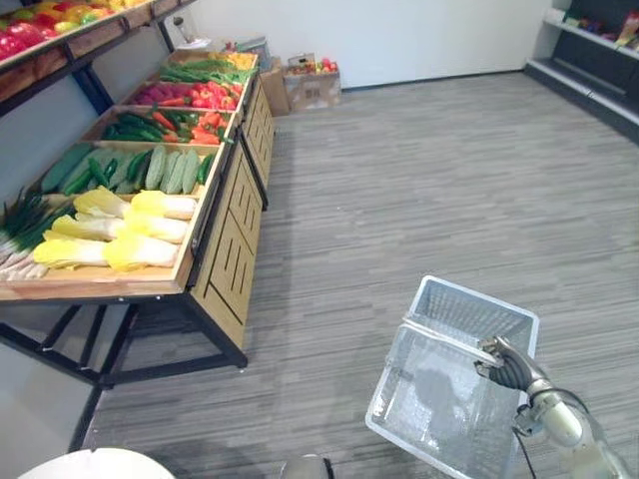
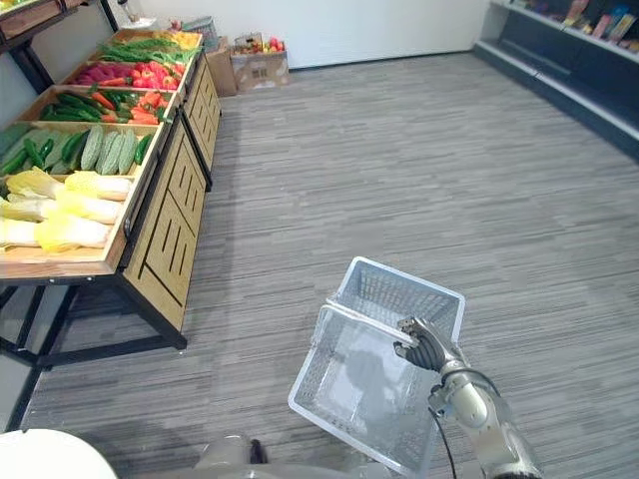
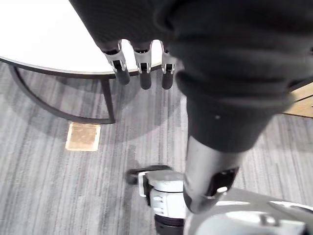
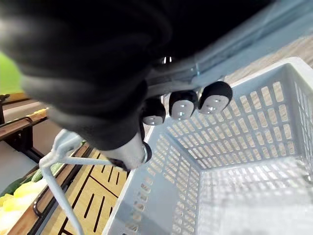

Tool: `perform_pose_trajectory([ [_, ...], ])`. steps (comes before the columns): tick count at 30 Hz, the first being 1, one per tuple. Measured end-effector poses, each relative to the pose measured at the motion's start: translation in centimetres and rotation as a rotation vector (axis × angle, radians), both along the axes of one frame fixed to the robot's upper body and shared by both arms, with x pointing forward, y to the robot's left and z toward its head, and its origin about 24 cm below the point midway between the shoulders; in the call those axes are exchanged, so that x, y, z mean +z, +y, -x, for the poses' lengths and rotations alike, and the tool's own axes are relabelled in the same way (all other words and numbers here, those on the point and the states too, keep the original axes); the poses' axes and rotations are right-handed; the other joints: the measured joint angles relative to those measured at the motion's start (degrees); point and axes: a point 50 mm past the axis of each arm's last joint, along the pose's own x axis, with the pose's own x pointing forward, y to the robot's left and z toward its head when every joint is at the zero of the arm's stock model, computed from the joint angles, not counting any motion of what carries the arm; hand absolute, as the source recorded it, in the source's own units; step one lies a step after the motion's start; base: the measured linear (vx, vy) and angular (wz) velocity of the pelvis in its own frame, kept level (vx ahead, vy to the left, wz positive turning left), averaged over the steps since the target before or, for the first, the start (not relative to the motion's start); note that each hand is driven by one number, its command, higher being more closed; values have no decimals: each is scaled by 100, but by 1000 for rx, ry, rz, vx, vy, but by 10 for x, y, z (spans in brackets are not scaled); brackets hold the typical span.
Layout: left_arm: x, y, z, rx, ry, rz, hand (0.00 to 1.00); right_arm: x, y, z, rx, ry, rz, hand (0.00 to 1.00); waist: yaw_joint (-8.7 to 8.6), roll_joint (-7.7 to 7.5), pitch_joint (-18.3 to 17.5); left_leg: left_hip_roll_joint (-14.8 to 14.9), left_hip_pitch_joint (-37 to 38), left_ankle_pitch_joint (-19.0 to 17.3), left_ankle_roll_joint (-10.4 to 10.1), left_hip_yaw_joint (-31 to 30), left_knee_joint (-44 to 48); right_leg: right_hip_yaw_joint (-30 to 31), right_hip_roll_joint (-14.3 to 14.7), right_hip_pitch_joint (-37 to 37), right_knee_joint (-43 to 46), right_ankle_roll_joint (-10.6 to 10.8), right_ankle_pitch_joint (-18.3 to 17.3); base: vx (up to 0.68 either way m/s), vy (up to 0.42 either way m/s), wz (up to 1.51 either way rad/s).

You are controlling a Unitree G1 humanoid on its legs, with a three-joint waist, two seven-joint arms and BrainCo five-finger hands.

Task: Pick vegetable in the basket

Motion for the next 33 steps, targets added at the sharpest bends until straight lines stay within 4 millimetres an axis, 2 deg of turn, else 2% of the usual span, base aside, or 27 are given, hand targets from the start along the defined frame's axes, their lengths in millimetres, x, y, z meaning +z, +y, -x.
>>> perform_pose_trajectory([
  [1, 0, -1, 2, -8, 7, 2, 0, -1, -1, -1, -4, 2, 1, 100, 39, 43, -3, -5, -11, 138, -88, -94, -398, 24, 37, 9, -1, 5, -35, 215, 144, -25],
  [2, 0, -3, 7, -6, 19, 9, 0, 0, -3, -2, -4, 5, 14, 100, 90, 182, 28, 93, -130, 400, -233, -306, -786, 71, 155, 118, 11, 84, -149, 269, 198, -31],
  [3, 0, -2, 13, -3, 33, 8, 0, -3, -4, -2, -6, 17, 13, 100, 120, 178, 23, 103, -127, 663, -269, -330, -613, 147, 146, 198, 29, 134, -237, 299, 218, -29],
  [5, 1, 0, 19, -7, 50, 4, 0, -5, -2, -1, 5, 21, 11, 100, 116, 134, 8, 7, -117, 806, -166, -208, -196, 253, -26, 321, 37, 306, -399, 342, 236, -27],
  [6, 1, 1, 16, -13, 42, 3, 0, -6, 0, -1, 14, 23, 9, 100, 94, 2, 36, -124, -165, 527, 97, -92, 138, 328, -203, 381, 37, 330, -499, 345, 226, -29],
  [8, 1, 3, 7, -22, 22, 4, 0, -7, 1, 1, 21, 28, 5, 100, 31, -74, -19, -304, -201, 125, 216, 82, 468, 473, -404, 411, 202, 343, -488, 348, 204, -19],
  [10, 1, 7, -7, -38, -9, 4, 0, -10, 0, 4, 8, 38, 5, 100, 1, -215, -14, -530, -47, -9, 329, 153, 455, 614, -611, 246, 759, 348, -371, 387, 203, 2],
  [12, 2, 13, -18, -56, -31, -9, 0, -11, -2, 7, -19, 37, 0, 100, -25, -313, -154, -696, 106, -210, 434, 246, 412, 633, -792, -63, 1575, 373, -167, 354, 177, 8],
  [13, 4, 19, -24, -83, -43, -30, 0, -15, 0, 11, -28, 47, -13, 100, -27, -427, -251, -813, 267, -310, 485, 269, 306, 661, -930, -335, 2174, 581, 98, 433, 181, 4],
  [14, 6, 24, -29, -111, -57, -48, 0, -15, 5, 11, -26, 42, -27, 100, -45, -514, -312, -917, 492, -372, 560, 277, 91, 680, -1046, -573, 2699, 698, 517, 441, 163, -1],
  [15, 9, 26, -35, -132, -76, -59, 0, -15, 9, 11, -17, 34, -38, 100, -59, -551, -343, -994, 796, -388, 602, 259, -211, 678, -1123, -781, 3153, 701, 1098, 361, 128, -2],
  [16, 10, 27, -40, -145, -88, -62, 0, -14, 11, 12, -14, 29, -42, 100, -60, -569, -359, -1014, 944, -387, 634, 239, -356, 675, -1147, -899, 3377, 644, 1372, 376, 109, -4],
  [17, 12, 29, -49, -154, -115, -72, 0, -14, 14, 12, -7, 22, -51, 100, -82, -570, -374, -1031, 1137, -393, 736, 193, -516, 612, -1157, -1134, 3858, 539, 1385, 303, 66, -2],
  [18, 12, 29, -50, -157, -119, -74, 0, -14, 15, 11, -7, 19, -55, 100, -98, -586, -379, -1032, 1232, -400, 734, 154, -559, 520, -1157, -1247, 4109, 361, 1229, 383, 57, 6],
  [20, 14, 27, -67, -162, -161, -89, 0, -10, 16, 6, -3, -2, -56, 100, -145, -540, -361, -973, 1641, -430, 766, 86, -719, 49, -1057, -1538, 4503, 197, 657, 433, 22, 4],
  [21, 16, 26, -78, -146, -195, -88, 0, -8, 17, 2, -1, -13, -56, 100, -151, -439, -312, -836, 1888, -444, 757, 74, -837, -292, -873, -1685, 4329, 119, 385, 398, -8, -9],
  [22, 17, 25, -84, -150, -213, -94, 0, -7, 17, 0, -3, -18, -55, 100, -156, -380, -279, -749, 1994, -444, 757, 64, -867, -462, -752, -1733, 4113, 101, 284, 450, -68, -4],
  [23, 21, 25, -98, -154, -260, -100, 0, -5, 16, -4, -3, -33, -52, 100, -196, -239, -192, -527, 2169, -444, 757, -66, -852, -797, -444, -1856, 3230, 44, 199, 365, -84, 11],
  [25, 24, 25, -108, -141, -296, -96, 0, -2, 15, -5, -3, -54, -53, 100, -284, -182, -153, -392, 2252, -444, 757, -199, -818, -830, -203, -1974, 2051, 166, 281, 333, -107, 34],
  [26, 25, 25, -112, -144, -311, -95, 0, -1, 13, -3, -13, -71, -55, 100, -326, -214, -158, -367, 2283, -447, 751, -357, -788, -613, -119, -2027, 967, 370, 499, 489, -238, 68],
  [27, 26, 24, -113, -146, -321, -93, 0, -2, 8, 3, -29, -70, -54, 100, -375, -275, -145, -376, 2329, -526, 617, -504, -694, -247, -104, -1995, -200, 482, 945, 415, -215, 74],
  [28, 25, 25, -111, -144, -317, -92, 0, -2, 6, 4, -37, -67, -53, 100, -402, -325, -130, -392, 2378, -614, 476, -614, -648, -53, -120, -1920, -701, 555, 1149, 449, -264, 83],
  [29, 22, 26, -104, -137, -292, -87, 0, -4, 4, 7, -44, -58, -52, 100, -445, -504, -117, -446, 2481, -864, 203, -795, -517, 243, -247, -1815, -1208, 658, 1204, 507, -346, 84],
  [30, 18, 26, -95, -119, -255, -69, 0, -5, -1, 9, -71, -44, -50, 100, -419, -513, -68, -433, 2619, -1267, 53, -1004, -374, 364, -308, -1736, -1135, 832, 1702, 599, -415, 84],
  [31, 15, 22, -92, -121, -238, -52, 0, -5, -5, 8, -101, -42, -49, 100, -422, -414, -19, -292, 2633, -1404, -50, -1064, -241, 328, -228, -1745, -883, 766, 1850, 603, -435, 83],
  [32, 11, 17, -85, -114, -211, -22, 0, -4, -13, 8, -139, -33, -40, 100, -401, -305, 75, -119, 2633, -1449, -46, -1207, -56, 290, -121, -1757, -481, 748, 1861, 460, -330, 76],
  [33, 7, 13, -74, -111, -173, -11, 0, -4, -20, 9, -157, -18, -22, 100, -350, -145, 69, 30, 2645, -1395, -21, -1311, 83, 188, -37, -1765, -133, 525, 1697, 446, -312, 64],
])
